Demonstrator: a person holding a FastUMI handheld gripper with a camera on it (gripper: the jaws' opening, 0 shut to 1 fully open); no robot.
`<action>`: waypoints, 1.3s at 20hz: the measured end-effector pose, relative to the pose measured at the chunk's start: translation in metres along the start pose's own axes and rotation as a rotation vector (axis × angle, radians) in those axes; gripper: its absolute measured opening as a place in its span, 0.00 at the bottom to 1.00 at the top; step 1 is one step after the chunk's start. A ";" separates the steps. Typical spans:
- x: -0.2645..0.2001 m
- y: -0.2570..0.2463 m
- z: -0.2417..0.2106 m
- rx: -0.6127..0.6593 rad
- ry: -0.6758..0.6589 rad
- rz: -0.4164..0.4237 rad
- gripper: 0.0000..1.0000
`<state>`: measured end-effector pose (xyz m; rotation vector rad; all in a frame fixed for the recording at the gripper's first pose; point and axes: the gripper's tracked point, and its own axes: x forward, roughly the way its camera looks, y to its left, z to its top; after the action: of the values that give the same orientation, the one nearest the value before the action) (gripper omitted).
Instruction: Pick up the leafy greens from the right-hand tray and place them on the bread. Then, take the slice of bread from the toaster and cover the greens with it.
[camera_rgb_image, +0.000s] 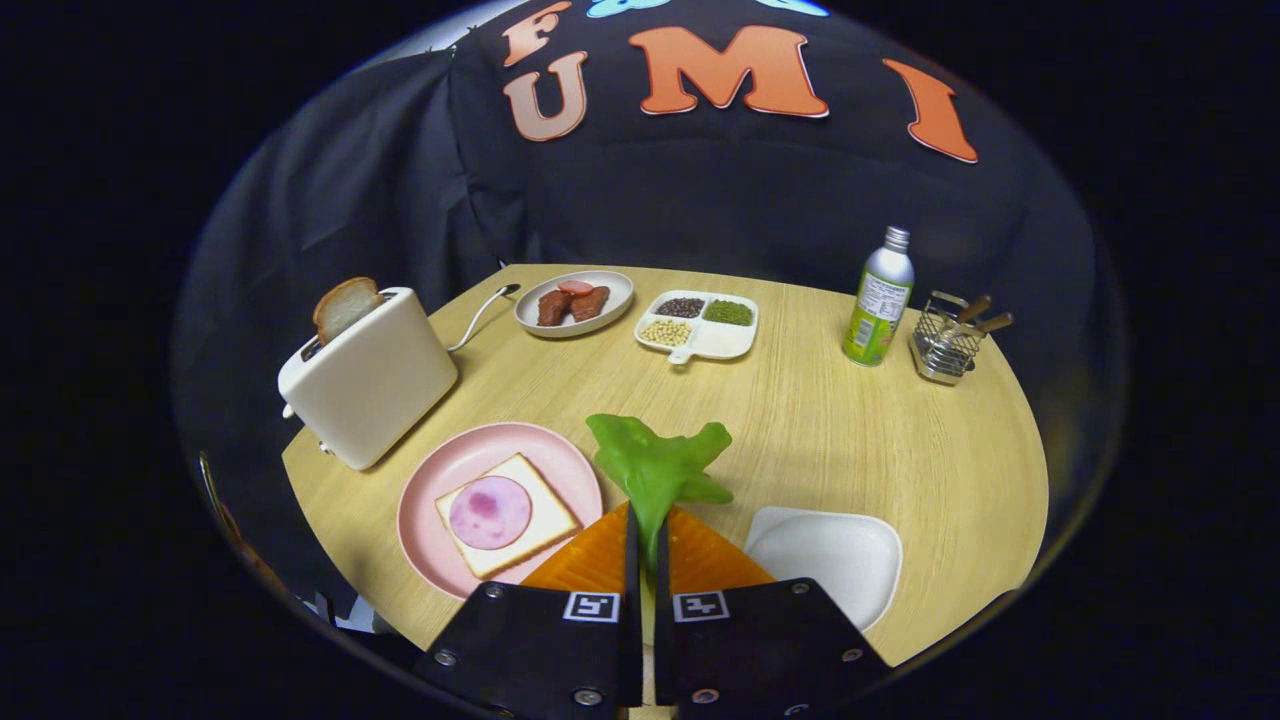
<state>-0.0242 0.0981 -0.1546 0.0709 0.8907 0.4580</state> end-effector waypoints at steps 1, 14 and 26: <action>0.000 0.009 0.003 -0.006 -0.005 0.016 0.05; 0.022 0.098 0.006 -0.076 0.031 0.170 0.05; 0.044 0.126 -0.013 -0.062 0.117 0.259 0.05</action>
<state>-0.0552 0.2283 -0.1640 0.1045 0.9862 0.7366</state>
